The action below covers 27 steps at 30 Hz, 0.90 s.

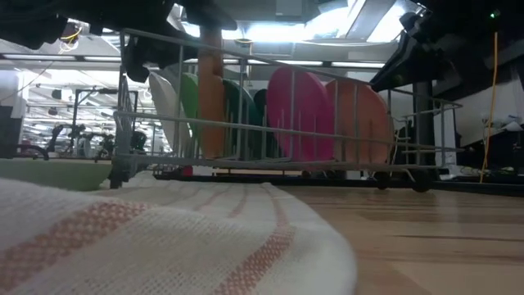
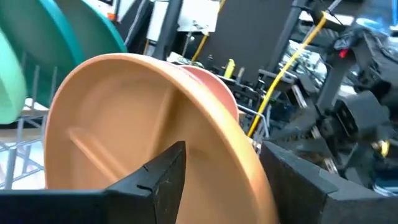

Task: Sort dishes
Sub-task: Put the brown plate in the dish rack

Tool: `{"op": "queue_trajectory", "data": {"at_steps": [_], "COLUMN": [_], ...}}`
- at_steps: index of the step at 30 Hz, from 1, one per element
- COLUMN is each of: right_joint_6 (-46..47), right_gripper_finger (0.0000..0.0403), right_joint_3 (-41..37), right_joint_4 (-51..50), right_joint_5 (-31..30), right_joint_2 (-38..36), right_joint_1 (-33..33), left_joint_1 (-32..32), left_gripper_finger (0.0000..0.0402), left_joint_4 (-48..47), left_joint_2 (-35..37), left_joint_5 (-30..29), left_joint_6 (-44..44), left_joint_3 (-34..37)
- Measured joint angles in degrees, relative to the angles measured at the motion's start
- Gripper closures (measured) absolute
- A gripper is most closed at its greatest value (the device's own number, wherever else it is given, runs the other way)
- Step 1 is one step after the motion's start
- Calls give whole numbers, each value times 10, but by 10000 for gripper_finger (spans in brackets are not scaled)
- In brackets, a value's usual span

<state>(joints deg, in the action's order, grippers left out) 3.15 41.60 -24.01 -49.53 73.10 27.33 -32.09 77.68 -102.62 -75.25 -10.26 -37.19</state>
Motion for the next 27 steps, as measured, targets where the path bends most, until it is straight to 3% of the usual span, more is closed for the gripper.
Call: {"op": "queue_trajectory", "data": {"at_steps": [14,27], "right_joint_6": [-1,-4], "right_gripper_finger": [364,364], "right_joint_3": [1,1], "right_joint_4": [7,3], "right_joint_5": [-2,-15], "right_joint_2": [0,-1], "right_joint_1": [0,0], "left_joint_1": [7,11], "left_gripper_finger": [205,207], "left_joint_4": [89,81], "left_joint_2": [2,2], "left_joint_5": [-80,-86], "left_joint_6": [73,-100], "left_joint_3": [0,-16]}}
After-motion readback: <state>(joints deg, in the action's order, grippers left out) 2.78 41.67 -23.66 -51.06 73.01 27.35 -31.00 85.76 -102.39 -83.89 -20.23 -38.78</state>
